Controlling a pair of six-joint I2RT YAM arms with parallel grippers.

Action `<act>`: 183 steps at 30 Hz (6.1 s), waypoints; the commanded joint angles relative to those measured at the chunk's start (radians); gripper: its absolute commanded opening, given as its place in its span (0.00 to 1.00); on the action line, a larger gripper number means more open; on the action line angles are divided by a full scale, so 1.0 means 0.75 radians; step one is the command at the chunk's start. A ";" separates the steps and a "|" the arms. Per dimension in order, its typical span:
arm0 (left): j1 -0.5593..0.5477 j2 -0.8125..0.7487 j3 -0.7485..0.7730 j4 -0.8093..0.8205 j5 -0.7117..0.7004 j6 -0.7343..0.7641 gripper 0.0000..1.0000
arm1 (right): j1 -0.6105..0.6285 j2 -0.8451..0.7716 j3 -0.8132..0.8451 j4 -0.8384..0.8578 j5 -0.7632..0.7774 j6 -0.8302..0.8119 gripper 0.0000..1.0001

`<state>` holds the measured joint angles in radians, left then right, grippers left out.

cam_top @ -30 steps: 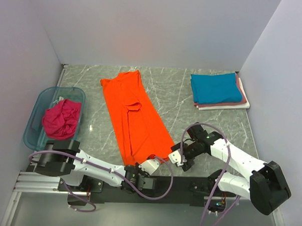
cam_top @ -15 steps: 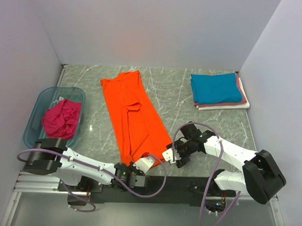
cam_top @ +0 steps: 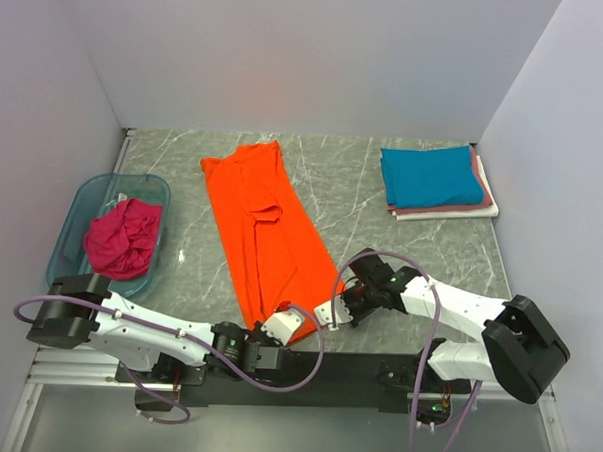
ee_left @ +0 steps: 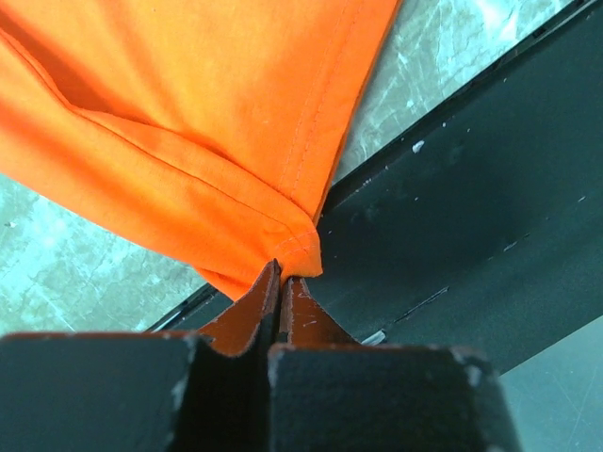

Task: Fold and stack the t-shirts
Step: Fold the tshirt

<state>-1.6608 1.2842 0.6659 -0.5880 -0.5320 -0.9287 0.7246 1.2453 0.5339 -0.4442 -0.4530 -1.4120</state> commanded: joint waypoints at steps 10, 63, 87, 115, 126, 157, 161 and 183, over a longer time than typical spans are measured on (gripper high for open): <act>0.001 -0.041 -0.035 0.072 0.090 0.017 0.01 | 0.007 -0.126 -0.010 -0.087 -0.116 0.030 0.00; -0.056 0.419 0.165 -0.255 -0.047 -0.157 0.01 | -0.140 -0.286 -0.027 -0.216 -0.284 0.034 0.00; 0.294 -0.305 0.000 0.121 0.049 0.267 0.01 | -0.148 0.035 0.388 -0.154 -0.200 0.375 0.00; 1.599 -0.089 0.053 0.671 0.455 0.676 0.00 | -0.250 1.015 1.491 -0.169 0.037 0.799 0.00; 1.697 0.159 0.204 0.704 0.474 0.753 0.00 | -0.258 1.217 1.742 -0.177 0.082 0.887 0.00; 1.779 0.357 0.321 0.727 0.364 0.796 0.00 | -0.275 1.383 1.937 -0.203 0.185 0.977 0.00; 1.779 0.370 0.327 0.723 0.353 0.796 0.00 | -0.273 1.389 1.947 -0.197 0.193 0.983 0.00; 1.805 0.409 0.360 0.700 0.323 0.784 0.05 | -0.261 1.461 2.057 -0.234 0.246 0.985 0.13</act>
<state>-0.3164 1.5826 0.8928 -0.0723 -0.2535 -0.3523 0.5304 2.3188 2.0209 -0.6182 -0.3012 -0.6704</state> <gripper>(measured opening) 0.035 0.093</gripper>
